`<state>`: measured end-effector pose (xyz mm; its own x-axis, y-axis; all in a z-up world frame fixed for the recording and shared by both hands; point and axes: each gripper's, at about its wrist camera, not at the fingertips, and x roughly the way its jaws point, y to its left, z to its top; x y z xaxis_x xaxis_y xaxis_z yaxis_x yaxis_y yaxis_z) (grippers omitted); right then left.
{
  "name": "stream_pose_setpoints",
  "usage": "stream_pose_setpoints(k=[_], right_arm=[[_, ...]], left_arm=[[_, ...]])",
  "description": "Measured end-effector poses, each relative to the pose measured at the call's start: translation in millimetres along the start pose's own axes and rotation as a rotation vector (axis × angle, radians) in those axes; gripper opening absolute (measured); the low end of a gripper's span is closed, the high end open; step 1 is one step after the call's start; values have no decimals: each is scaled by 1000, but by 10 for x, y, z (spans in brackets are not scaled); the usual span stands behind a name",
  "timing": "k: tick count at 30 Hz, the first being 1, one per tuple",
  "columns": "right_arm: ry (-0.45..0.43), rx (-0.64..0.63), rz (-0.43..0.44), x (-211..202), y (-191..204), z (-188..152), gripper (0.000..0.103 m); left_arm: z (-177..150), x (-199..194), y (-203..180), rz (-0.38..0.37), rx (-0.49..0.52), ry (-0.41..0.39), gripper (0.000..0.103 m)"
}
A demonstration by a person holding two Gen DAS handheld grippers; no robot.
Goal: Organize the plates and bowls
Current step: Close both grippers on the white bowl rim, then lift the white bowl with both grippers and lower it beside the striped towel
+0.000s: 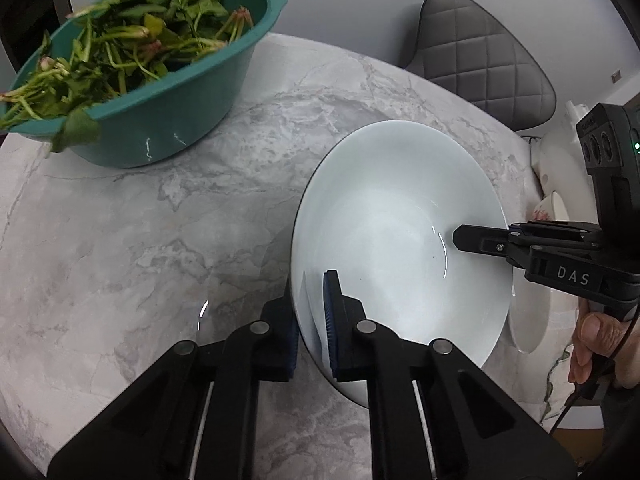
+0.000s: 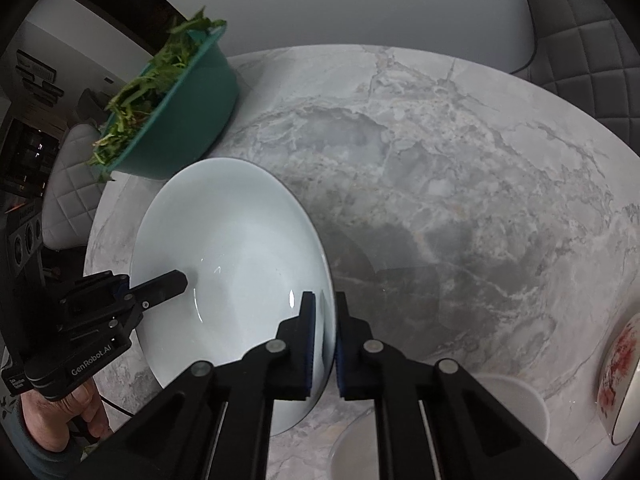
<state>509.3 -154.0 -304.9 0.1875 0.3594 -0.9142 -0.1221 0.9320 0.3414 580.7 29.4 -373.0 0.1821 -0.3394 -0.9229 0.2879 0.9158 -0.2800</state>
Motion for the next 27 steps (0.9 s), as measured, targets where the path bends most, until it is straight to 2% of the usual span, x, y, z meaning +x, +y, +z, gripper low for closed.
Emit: stream_pose_setpoints(k=[7,14,19,27], right_arm=[[-52,-28,-7,-484,154,-329,12],[-106,51,3,-949,-104,-777,12],[-121,90,-7,-1302,-291,-1197,12],[-139,167,-20,-1841,-696,-2093,15]], left_arm=[[-169,-542,-339,-28,57,-56,9],[-443,-761,-829,-86,102,-56,9],[-713,-855,-1373,-130,166,-23,10],[-1256,-801,-2296,-195,236,50,10]])
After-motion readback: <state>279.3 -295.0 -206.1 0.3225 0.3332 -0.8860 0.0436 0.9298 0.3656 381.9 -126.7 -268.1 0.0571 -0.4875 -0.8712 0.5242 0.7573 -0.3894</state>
